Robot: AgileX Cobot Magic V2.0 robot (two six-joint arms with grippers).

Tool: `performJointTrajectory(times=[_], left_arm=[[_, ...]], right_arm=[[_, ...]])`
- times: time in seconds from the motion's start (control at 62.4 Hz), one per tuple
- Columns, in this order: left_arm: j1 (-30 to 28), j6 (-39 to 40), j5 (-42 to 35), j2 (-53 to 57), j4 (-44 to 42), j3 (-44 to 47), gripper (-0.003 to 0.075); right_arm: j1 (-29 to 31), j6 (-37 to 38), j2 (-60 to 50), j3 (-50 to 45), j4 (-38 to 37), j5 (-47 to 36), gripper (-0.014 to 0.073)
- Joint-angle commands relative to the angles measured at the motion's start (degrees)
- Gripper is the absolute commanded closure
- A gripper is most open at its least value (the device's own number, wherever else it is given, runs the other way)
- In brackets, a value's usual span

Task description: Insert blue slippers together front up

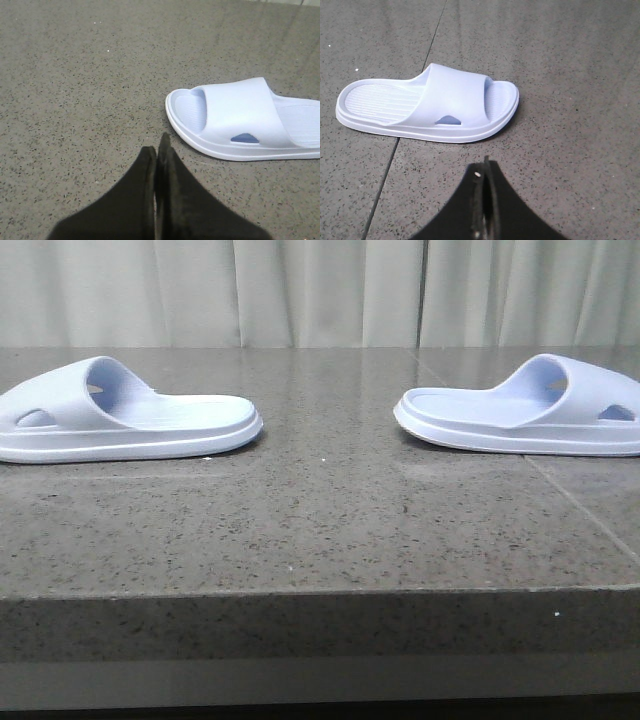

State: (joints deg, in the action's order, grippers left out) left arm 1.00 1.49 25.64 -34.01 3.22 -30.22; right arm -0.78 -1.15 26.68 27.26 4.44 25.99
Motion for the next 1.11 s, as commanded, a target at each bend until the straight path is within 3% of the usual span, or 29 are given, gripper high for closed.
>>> performJointTrajectory(times=[0.0, 0.048, 0.128, 0.288, 0.369, 0.625, 0.961, 1.09], left_arm=[[0.12, 0.35, -4.02, -1.23, 0.37, -1.73, 0.0739], [0.12, 0.35, -3.93, -1.6, 0.37, -1.73, 0.0729], [0.12, 0.35, -3.93, -2.17, 0.37, -1.73, 0.0644], [0.12, 0.35, -4.2, -2.65, 0.37, -1.73, 0.0309], [0.12, 0.35, -4.85, -2.65, 0.51, -1.73, 0.0223], [0.12, 0.35, 0.69, -4.61, 0.18, -4.7, 0.0218], [-0.49, 0.35, 16.81, -22.62, -3.22, -20.6, 0.0231], [-3.95, -3.4, 19.5, -29.91, 1.03, -25.96, 0.0231]], right_arm=[[0.25, -0.43, 0.81, 2.02, -0.67, -3.25, 0.0656], [0.25, -0.82, 0.81, 2.02, -0.74, -2.7, 0.0637], [0.25, -1.92, 0.81, 2.02, -0.74, -1.87, 0.0538], [0.25, -2.0, 0.81, 2.02, -0.74, -0.54, 0.0195], [0.25, -2.0, 0.81, 2.02, -0.74, -0.05, 0.0118], [0.25, -2.0, 0.81, 2.02, -0.07, 0.4, 0.0105], [0.25, -2.0, 0.81, 2.02, 0.21, 0.27, 0.0105], [0.25, -2.0, 0.81, 2.02, 0.21, 0.27, 0.0105]])
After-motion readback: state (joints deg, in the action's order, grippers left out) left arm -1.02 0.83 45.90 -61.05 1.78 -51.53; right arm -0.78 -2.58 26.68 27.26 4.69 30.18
